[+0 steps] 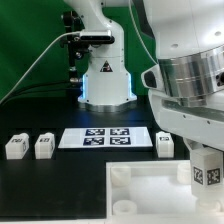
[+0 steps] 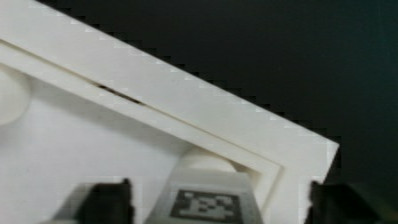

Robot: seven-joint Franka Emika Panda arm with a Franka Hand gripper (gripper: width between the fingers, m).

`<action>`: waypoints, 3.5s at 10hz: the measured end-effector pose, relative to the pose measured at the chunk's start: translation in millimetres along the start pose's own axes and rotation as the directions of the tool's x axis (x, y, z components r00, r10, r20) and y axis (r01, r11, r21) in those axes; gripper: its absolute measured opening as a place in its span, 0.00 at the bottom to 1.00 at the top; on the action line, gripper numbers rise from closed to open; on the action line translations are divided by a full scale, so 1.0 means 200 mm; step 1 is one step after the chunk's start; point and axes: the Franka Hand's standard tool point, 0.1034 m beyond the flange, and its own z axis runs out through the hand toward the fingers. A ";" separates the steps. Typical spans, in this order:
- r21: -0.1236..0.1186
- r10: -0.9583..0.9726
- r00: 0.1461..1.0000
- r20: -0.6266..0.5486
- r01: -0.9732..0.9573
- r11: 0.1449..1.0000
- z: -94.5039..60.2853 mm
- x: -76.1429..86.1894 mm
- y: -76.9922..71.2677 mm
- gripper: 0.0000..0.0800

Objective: Assemble one leg

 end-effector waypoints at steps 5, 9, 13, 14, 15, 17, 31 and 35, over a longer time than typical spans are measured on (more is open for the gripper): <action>-0.029 -0.472 0.881 -0.016 0.471 0.881 -0.05 -0.02 0.03 0.81; -0.044 -0.780 0.625 -0.005 0.780 0.625 -0.04 -0.01 0.04 0.81; -0.073 -0.950 0.312 -0.002 0.948 0.311 -0.06 0.07 -0.07 0.81; -0.072 -0.943 0.333 -0.003 0.940 0.332 -0.06 0.07 -0.06 0.81; -0.072 -0.944 0.331 -0.002 0.941 0.330 -0.06 0.07 -0.06 0.65; -0.062 -0.874 0.486 -0.016 0.872 0.486 -0.06 0.06 -0.07 0.30; -0.078 -0.871 0.491 0.015 0.869 0.488 -0.09 0.04 -0.10 0.69; -0.079 -0.940 0.341 -0.004 0.937 0.341 -0.01 0.00 -0.05 0.81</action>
Offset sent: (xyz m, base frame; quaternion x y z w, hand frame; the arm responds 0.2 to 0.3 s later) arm -0.0198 -0.0180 0.0128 -0.0288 0.0250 -0.2059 0.9778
